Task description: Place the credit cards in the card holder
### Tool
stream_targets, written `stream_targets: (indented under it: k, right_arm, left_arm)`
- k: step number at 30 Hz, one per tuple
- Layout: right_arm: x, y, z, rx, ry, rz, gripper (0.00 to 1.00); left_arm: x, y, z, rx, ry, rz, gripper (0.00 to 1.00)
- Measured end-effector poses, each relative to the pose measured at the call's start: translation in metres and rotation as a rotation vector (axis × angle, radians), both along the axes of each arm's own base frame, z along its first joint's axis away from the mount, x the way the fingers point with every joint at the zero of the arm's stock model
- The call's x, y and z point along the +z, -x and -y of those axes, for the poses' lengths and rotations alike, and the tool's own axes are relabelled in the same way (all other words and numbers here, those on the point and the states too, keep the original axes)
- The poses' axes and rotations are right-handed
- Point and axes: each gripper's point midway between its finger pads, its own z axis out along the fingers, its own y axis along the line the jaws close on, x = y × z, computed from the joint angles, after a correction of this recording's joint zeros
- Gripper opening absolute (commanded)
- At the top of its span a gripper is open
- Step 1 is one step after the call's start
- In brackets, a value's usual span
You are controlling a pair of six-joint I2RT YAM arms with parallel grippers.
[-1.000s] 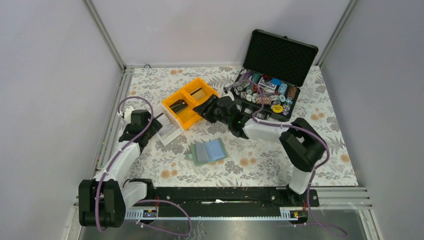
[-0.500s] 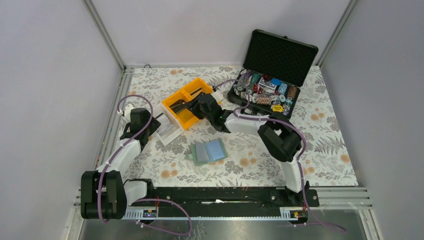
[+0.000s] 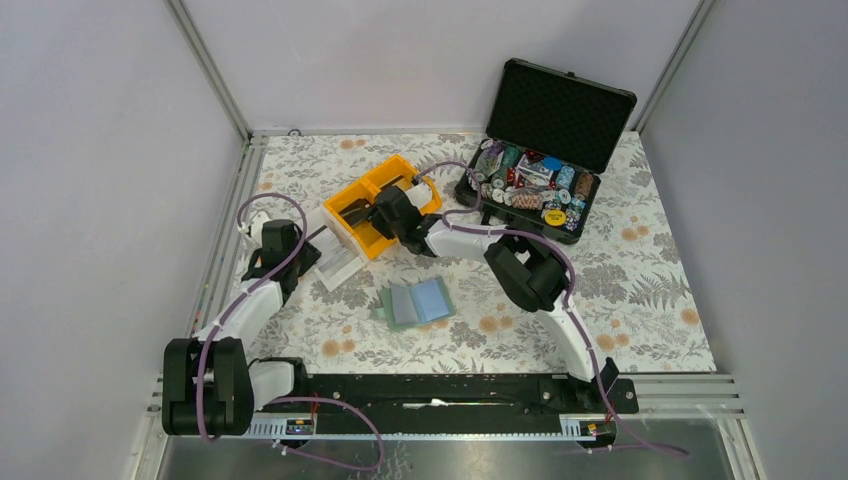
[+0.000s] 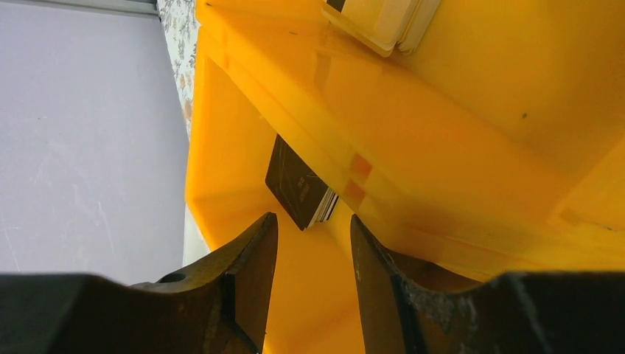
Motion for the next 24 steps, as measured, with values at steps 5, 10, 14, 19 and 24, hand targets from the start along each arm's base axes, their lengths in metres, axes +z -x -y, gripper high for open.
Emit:
stream_targets:
  k: [5, 10, 14, 19, 24]
  right_arm:
    - [-0.004, -0.007, -0.007, -0.017, 0.010, -0.014, 0.48]
    - [-0.011, -0.015, -0.012, -0.035, 0.025, -0.029, 0.49]
    - [-0.015, -0.020, -0.016, -0.050, 0.039, -0.036, 0.49]
    - [-0.020, -0.024, -0.017, -0.060, 0.058, -0.047, 0.49]
    - [-0.023, -0.025, -0.023, -0.065, 0.054, -0.052, 0.49]
  left_arm:
    - [0.001, -0.001, 0.001, -0.003, 0.005, 0.004, 0.36]
    - [0.002, -0.002, 0.003, -0.012, 0.015, 0.010, 0.35]
    - [0.003, -0.003, 0.005, -0.019, 0.021, 0.015, 0.29]
    - [0.001, -0.002, 0.006, -0.022, 0.024, 0.014, 0.22]
    - [0.001, -0.004, 0.006, -0.015, 0.032, 0.020, 0.17]
